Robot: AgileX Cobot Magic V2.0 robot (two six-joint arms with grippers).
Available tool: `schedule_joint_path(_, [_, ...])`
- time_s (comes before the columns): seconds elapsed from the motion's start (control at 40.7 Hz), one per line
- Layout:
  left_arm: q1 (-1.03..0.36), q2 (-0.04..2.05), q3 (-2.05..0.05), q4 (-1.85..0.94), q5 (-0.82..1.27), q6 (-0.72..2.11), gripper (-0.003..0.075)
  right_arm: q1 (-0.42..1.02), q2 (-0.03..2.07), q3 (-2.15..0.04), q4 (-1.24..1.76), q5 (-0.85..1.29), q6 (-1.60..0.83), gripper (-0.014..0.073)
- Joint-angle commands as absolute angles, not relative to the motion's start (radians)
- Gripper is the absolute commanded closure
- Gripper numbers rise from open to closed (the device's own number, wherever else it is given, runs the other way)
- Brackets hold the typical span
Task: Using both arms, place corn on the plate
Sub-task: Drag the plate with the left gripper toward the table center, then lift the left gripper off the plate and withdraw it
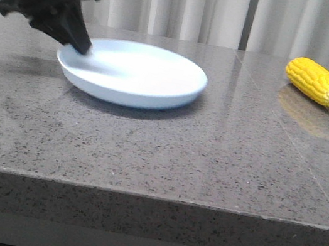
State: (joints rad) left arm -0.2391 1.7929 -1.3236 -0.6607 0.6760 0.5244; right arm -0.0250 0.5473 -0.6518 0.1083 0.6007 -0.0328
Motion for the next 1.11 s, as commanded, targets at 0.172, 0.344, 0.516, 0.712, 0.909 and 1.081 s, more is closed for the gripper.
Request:
schedule_joint_path(0.172, [-0.318, 1.802, -1.35, -0.708, 0.606, 0.525, 0.0739, -0.031, 0.559, -0.685, 0.105, 0.536, -0.035, -0.0022])
schedule_joint_path(0.344, [-0.322, 1.804, -1.352, -0.708, 0.59, 0.525, 0.061, -0.031, 0.559, -0.685, 0.105, 0.536, -0.035, -0.0022])
schedule_joint_path(0.516, [-0.315, 1.79, -1.352, -0.699, 0.591, 0.525, 0.0319, -0.031, 0.559, -0.685, 0.105, 0.536, -0.035, -0.0022])
schedule_joint_path(0.712, [-0.315, 1.666, -1.354, -0.619, 0.63, 0.525, 0.0238, -0.031, 0.559, -0.685, 0.105, 0.536, -0.035, -0.0022])
schedule_joint_path(0.909, [-0.331, 1.482, -1.354, -0.527, 0.746, 0.525, 0.0238, -0.031, 0.559, -0.685, 0.105, 0.536, -0.035, -0.0022])
schedule_joint_path(1.081, [-0.393, 1.328, -1.339, -0.415, 0.822, 0.467, 0.0238, -0.031, 0.559, -0.685, 0.105, 0.536, -0.035, -0.0022])
